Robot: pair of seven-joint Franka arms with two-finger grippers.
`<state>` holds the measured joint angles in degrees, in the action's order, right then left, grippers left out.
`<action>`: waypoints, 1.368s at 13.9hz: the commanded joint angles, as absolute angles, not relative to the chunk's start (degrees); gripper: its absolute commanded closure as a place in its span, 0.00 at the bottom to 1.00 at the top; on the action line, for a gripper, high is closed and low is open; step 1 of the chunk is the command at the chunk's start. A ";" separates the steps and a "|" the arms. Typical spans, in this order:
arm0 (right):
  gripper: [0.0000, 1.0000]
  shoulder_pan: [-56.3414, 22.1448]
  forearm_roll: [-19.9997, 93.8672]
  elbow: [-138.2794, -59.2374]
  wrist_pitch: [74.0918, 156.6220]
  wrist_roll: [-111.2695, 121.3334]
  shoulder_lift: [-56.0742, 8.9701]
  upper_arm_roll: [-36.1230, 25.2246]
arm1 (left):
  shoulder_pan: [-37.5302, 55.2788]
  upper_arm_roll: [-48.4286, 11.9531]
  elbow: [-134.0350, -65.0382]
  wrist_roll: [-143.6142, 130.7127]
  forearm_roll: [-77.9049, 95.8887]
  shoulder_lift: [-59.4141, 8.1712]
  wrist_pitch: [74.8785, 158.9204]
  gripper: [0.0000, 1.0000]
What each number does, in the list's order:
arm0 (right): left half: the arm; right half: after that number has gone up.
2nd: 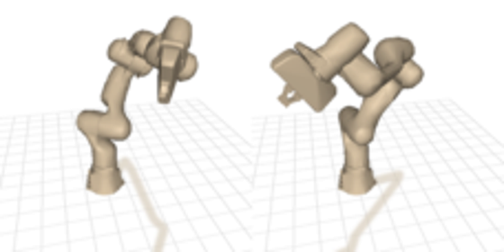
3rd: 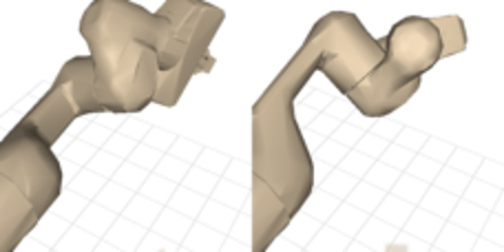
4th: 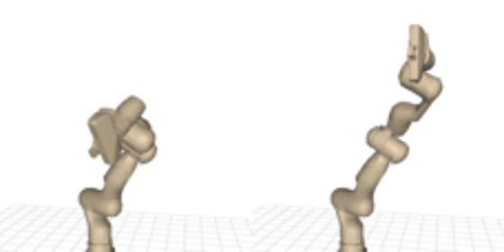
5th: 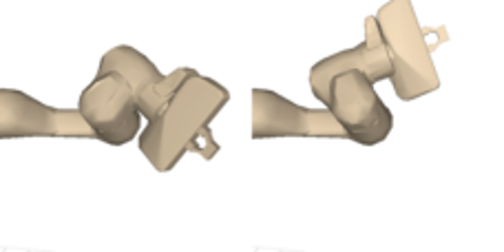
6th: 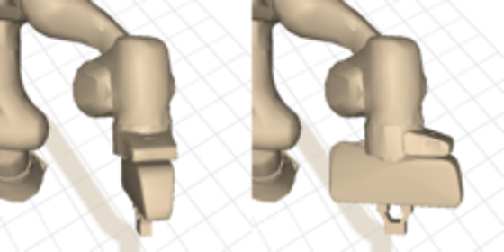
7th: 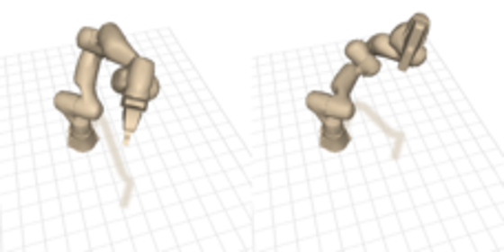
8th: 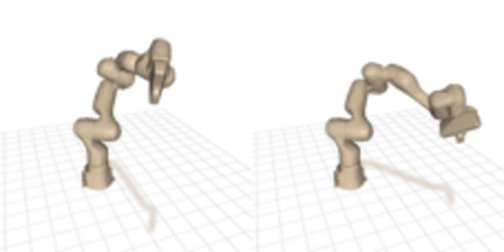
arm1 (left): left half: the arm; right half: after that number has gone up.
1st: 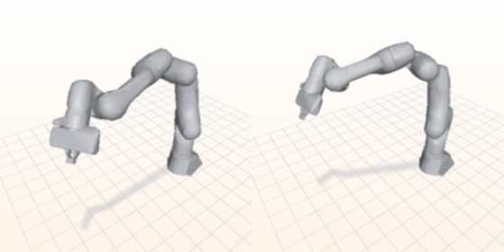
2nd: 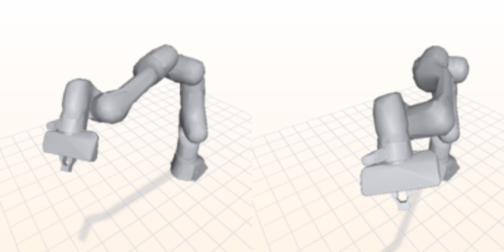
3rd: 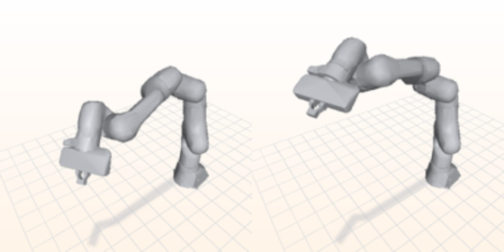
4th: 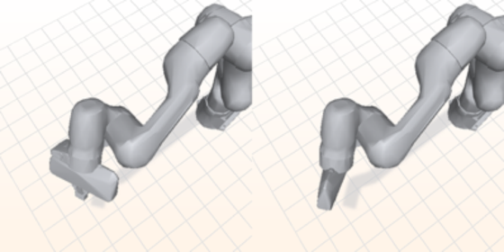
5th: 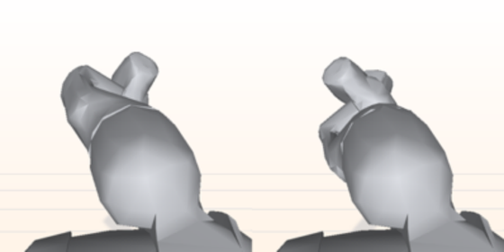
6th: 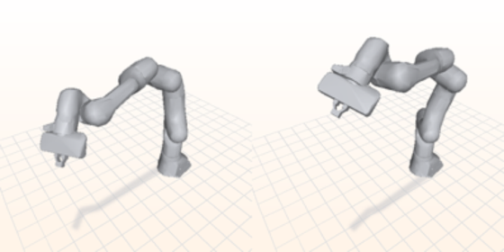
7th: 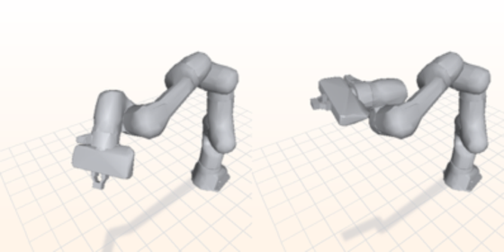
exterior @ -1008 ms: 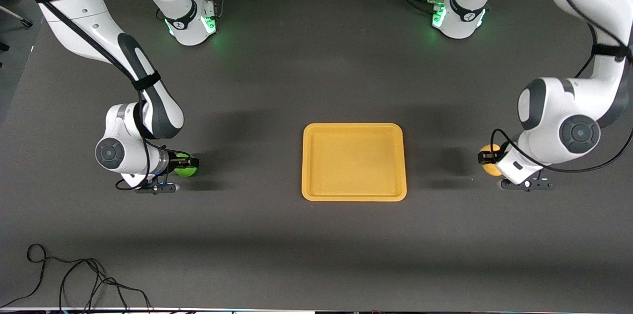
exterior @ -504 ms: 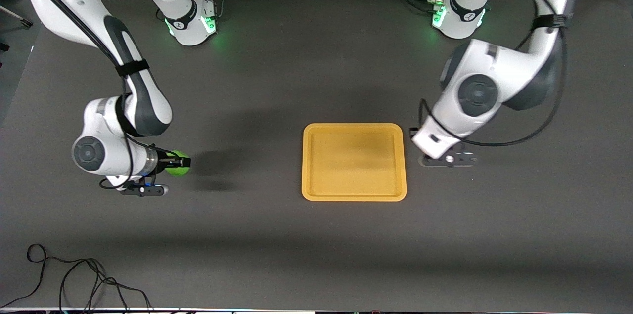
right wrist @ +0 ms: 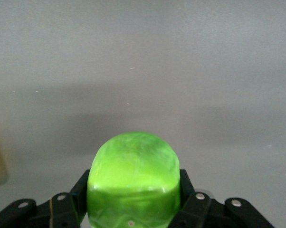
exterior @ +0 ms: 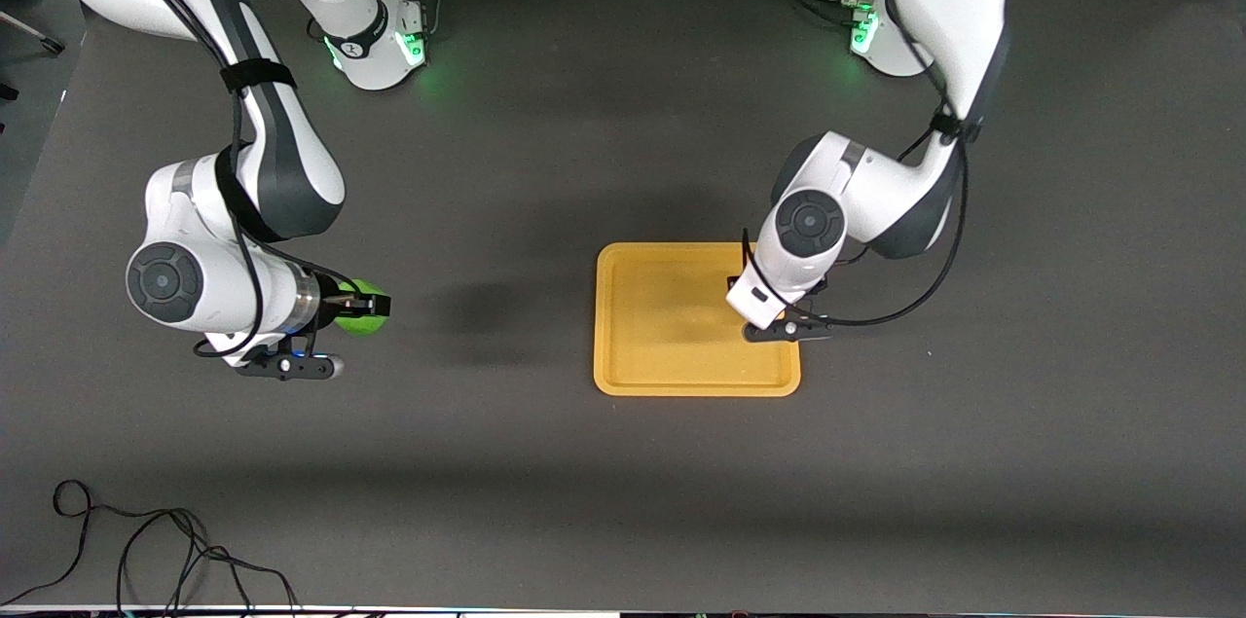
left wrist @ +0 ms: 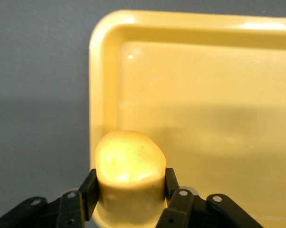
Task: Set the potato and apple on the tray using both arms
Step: 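Carry the potato onto the tray with the left gripper while the right gripper lifts, then release the potato with the left gripper while the right gripper carries the apple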
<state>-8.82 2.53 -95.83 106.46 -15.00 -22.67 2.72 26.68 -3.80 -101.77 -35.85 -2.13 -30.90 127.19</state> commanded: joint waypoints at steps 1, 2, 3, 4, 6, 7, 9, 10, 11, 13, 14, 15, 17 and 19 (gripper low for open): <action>0.61 -9.31 3.87 -94.48 104.94 -16.43 -23.55 2.37 | 28.47 -2.72 -100.02 -37.79 -2.20 -33.13 127.26 0.69; 0.61 -9.84 3.87 -94.48 104.94 -17.57 -23.55 2.37 | 28.56 -2.72 -100.02 -37.88 -2.20 -33.74 127.87 0.68; 0.61 -10.02 3.87 -94.40 104.59 -18.01 -23.47 2.37 | 28.56 -2.72 -100.02 -37.88 -2.28 -34.10 128.84 0.64; 0.61 -10.02 3.87 -94.22 104.24 -18.10 -23.47 2.37 | 28.56 -2.64 -100.02 -37.79 -2.29 -34.28 128.85 0.52; 0.61 -10.02 4.04 -93.87 104.15 -18.72 -23.03 2.55 | 28.39 -2.64 -100.02 -36.83 -2.64 -34.45 128.85 0.00; 0.61 -10.02 4.39 -93.61 104.15 -19.59 -23.03 2.64 | 28.21 -2.64 -100.02 -36.83 -2.64 -34.19 128.67 0.00; 0.61 -11.76 6.49 -92.03 104.15 -23.36 -23.46 3.51 | 27.43 -2.55 -100.02 -36.74 -2.64 -31.48 126.92 0.00; 0.61 -12.91 7.03 -90.80 104.24 -25.81 -23.73 3.52 | 26.64 -2.55 -100.02 -36.65 -2.64 -29.03 124.30 0.00; 0.61 -14.57 7.99 -89.05 104.24 -28.89 -24.34 3.52 | 24.98 -2.64 -100.02 -35.00 -2.29 -25.26 120.62 0.00; 0.61 -19.31 11.23 -85.01 105.02 -34.78 -26.44 3.52 | 20.51 -2.64 -100.19 -26.06 -0.63 -16.92 112.45 0.00; 0.61 -22.21 12.38 -82.73 105.64 -36.81 -27.67 3.52 | 18.83 -2.55 -100.20 -24.28 0.95 -13.48 109.54 0.00; 0.61 -24.41 12.57 -79.31 107.12 -40.13 -30.12 3.52 | 17.16 -2.11 -100.20 -23.47 1.23 -9.97 107.51 0.00; 0.61 -30.03 11.87 -74.20 110.37 -45.94 -35.48 3.43 | 11.45 -2.20 -100.19 -16.92 1.41 -4.77 103.73 0.00; 0.61 -34.44 11.43 -70.77 115.20 -49.47 -41.02 2.99 | 6.79 -2.11 -100.46 -7.69 1.41 -0.64 98.55 0.00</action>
<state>-30.83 11.34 -78.35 112.91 -45.93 -32.88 4.11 10.72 -1.61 -97.74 -15.07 0.25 -4.78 101.18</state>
